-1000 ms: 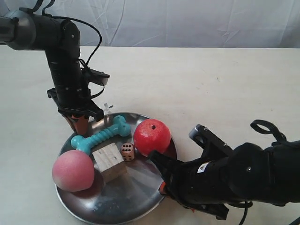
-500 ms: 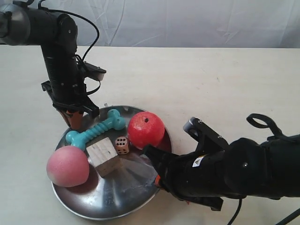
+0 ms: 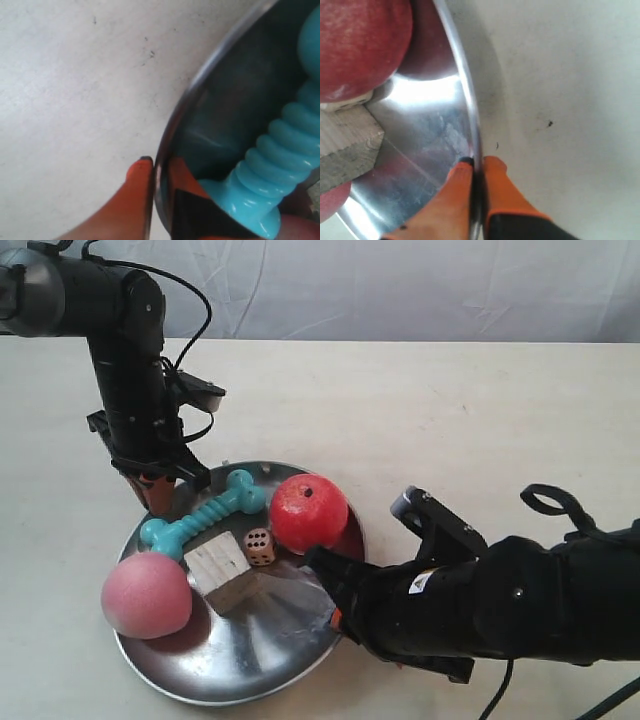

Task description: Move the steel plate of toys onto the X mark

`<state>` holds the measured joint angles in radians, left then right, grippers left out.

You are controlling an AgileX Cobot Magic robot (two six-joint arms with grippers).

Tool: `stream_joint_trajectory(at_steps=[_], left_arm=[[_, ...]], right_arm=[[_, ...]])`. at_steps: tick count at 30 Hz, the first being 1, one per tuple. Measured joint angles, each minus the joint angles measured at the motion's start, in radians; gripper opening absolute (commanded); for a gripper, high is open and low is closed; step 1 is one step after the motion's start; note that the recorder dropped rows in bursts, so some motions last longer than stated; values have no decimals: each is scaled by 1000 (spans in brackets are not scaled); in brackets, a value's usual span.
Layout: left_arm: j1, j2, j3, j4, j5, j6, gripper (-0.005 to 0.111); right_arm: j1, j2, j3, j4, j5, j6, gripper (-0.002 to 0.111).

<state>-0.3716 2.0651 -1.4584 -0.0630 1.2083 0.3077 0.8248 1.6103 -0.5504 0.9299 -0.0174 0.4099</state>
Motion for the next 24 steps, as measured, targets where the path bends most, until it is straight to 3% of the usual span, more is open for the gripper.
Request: stream_joint_trajectory(at_steps=[24], left_arm=[[2,0,-23,69,-15,-8,0]], right_arm=[[-68,57,-101,-59,103,-6,-1]])
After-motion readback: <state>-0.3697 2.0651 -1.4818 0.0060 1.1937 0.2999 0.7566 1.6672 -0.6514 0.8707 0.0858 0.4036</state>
